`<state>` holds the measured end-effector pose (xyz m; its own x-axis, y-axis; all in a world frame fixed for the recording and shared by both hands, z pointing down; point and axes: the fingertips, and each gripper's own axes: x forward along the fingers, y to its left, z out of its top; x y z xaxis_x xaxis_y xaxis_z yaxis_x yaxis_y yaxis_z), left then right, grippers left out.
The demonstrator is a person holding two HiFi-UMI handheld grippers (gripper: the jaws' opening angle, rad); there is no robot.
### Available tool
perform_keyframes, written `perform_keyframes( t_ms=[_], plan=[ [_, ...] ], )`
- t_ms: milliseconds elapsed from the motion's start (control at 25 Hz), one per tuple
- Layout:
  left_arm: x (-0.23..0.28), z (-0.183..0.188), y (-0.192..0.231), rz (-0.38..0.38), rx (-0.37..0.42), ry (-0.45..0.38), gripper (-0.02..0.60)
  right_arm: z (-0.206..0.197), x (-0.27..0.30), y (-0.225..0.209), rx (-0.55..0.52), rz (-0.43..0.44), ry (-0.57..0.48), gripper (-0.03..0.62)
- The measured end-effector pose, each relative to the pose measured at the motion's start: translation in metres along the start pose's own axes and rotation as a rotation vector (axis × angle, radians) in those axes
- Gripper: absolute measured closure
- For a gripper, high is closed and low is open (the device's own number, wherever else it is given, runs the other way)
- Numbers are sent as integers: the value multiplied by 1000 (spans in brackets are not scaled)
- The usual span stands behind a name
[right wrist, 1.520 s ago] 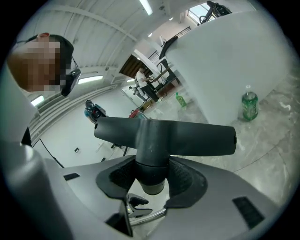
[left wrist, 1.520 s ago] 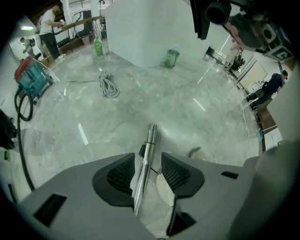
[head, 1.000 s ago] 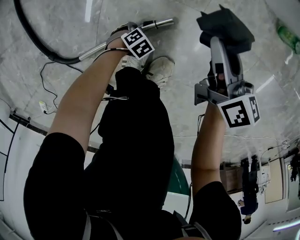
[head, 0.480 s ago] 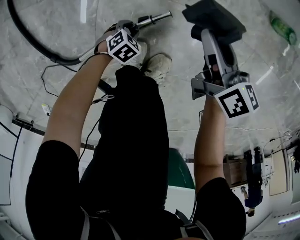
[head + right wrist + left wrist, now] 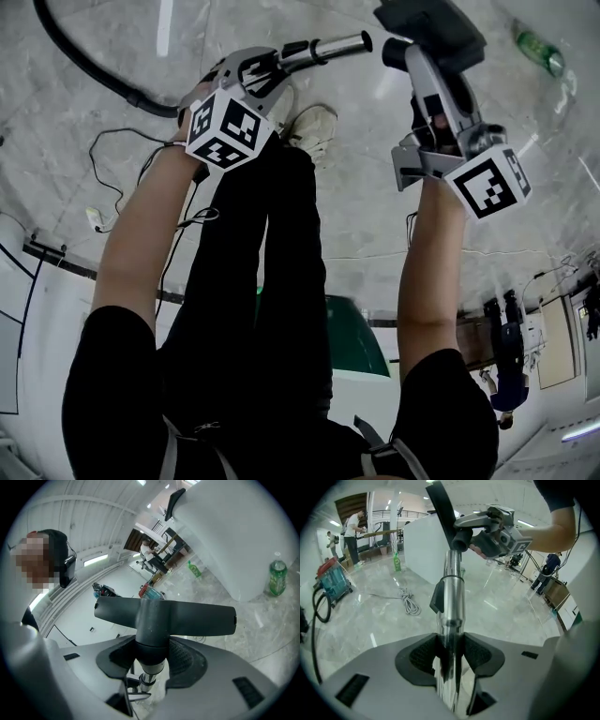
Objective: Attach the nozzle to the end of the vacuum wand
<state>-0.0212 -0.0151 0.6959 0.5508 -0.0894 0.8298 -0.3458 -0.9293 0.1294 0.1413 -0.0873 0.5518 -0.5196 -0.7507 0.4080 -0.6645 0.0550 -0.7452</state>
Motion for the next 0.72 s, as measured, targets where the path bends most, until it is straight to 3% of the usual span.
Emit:
perform_keyframes(
  t_ms=[240,560,720],
  plan=[
    [-24,8,-8,-13,6,-3,410,-11,11,20,-14,12,165,401],
    [-54,-3,-7,-31,10,-34,410,-19,24,65,-38,100,170,401],
    [-59,-1,-9,-60,8,-60,410,-20,29,67,10,195,244,401]
  ],
)
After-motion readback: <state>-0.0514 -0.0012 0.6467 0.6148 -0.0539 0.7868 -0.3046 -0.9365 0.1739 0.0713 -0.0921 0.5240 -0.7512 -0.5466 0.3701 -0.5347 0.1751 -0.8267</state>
